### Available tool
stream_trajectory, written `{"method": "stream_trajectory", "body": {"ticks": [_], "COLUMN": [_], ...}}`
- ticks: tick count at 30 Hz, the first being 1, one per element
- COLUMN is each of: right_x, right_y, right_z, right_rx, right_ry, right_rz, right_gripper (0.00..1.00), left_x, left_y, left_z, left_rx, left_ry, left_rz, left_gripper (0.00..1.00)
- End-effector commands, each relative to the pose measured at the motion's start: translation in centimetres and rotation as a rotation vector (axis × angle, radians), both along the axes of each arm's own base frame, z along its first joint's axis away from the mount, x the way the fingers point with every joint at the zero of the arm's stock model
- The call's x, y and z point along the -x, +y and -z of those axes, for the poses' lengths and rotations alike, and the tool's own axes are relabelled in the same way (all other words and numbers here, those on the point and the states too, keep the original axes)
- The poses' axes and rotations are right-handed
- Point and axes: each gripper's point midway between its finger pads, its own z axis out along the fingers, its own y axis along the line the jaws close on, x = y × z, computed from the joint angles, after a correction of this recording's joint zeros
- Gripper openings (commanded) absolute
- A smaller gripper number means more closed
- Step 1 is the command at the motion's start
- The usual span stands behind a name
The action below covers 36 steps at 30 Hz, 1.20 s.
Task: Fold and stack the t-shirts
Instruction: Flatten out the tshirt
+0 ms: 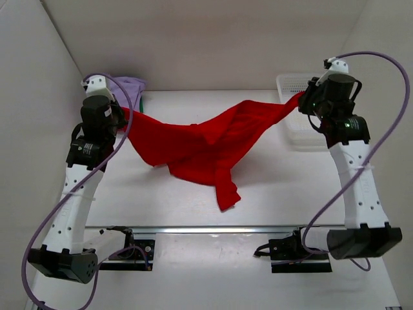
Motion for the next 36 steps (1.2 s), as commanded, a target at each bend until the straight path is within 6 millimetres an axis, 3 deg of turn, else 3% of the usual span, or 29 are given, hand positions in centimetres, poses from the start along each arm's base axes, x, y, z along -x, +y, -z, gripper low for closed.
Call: {"method": "stream_trajectory", "body": {"ticks": [1, 2, 5, 8, 11, 17, 20, 22, 24, 25, 27, 30, 34, 36], "right_x": [2.4, 3.5, 5.4, 7.7, 9.9, 13.0, 13.0, 12.4, 11.3, 10.2, 8.5, 5.0, 1.0, -1.6], "right_y": [-0.2, -0.7, -2.0, -2.9, -3.1, -1.8, -0.9, -0.5, 0.0, 0.3, 1.2, 3.9, 7.0, 8.5], "right_z": [-2.9, -4.4, -7.2, -10.2, -13.1, -18.0, -17.9, -16.9, -15.2, -13.5, -10.6, -4.9, 1.1, 5.1], "right_rx": [0.034, 0.042, 0.033, 0.023, 0.046, 0.057, 0.025, 0.004, -0.012, -0.031, -0.054, -0.058, -0.039, -0.037], "right_ry": [-0.063, -0.104, -0.183, -0.266, -0.342, -0.457, -0.453, -0.433, -0.394, -0.349, -0.280, -0.162, -0.031, 0.050], "right_rz": [-0.013, 0.000, 0.020, 0.004, 0.017, -0.009, -0.049, -0.075, -0.100, -0.117, -0.159, -0.210, -0.272, -0.289], "right_gripper": [0.00, 0.00, 0.00, 0.00, 0.00, 0.00, 0.00, 0.00, 0.00, 0.00, 0.00, 0.00, 0.01, 0.00], "left_x": [1.5, 2.3, 4.0, 6.6, 8.5, 10.9, 10.2, 9.0, 5.8, 4.6, 0.8, -8.6, -15.6, -19.6], "left_y": [3.2, 3.7, 5.0, 5.6, 6.0, 6.2, 5.8, 5.1, 3.5, 2.9, 2.9, 2.9, 2.4, 1.8], "left_z": [-6.4, -8.7, -12.4, -17.4, -20.6, -24.3, -25.1, -25.1, -24.2, -23.8, -22.0, -17.3, -15.2, -11.9], "left_rx": [-0.094, -0.103, -0.146, -0.166, -0.188, -0.197, -0.227, -0.241, -0.269, -0.278, -0.262, -0.211, -0.217, -0.201], "left_ry": [-0.147, -0.205, -0.277, -0.376, -0.433, -0.516, -0.520, -0.511, -0.474, -0.459, -0.408, -0.273, -0.254, -0.216], "left_rz": [-0.127, -0.150, -0.211, -0.259, -0.296, -0.320, -0.312, -0.296, -0.259, -0.237, -0.222, -0.154, -0.149, -0.124], "left_gripper": [0.00, 0.00, 0.00, 0.00, 0.00, 0.00, 0.00, 0.00, 0.00, 0.00, 0.00, 0.00, 0.00, 0.00]}}
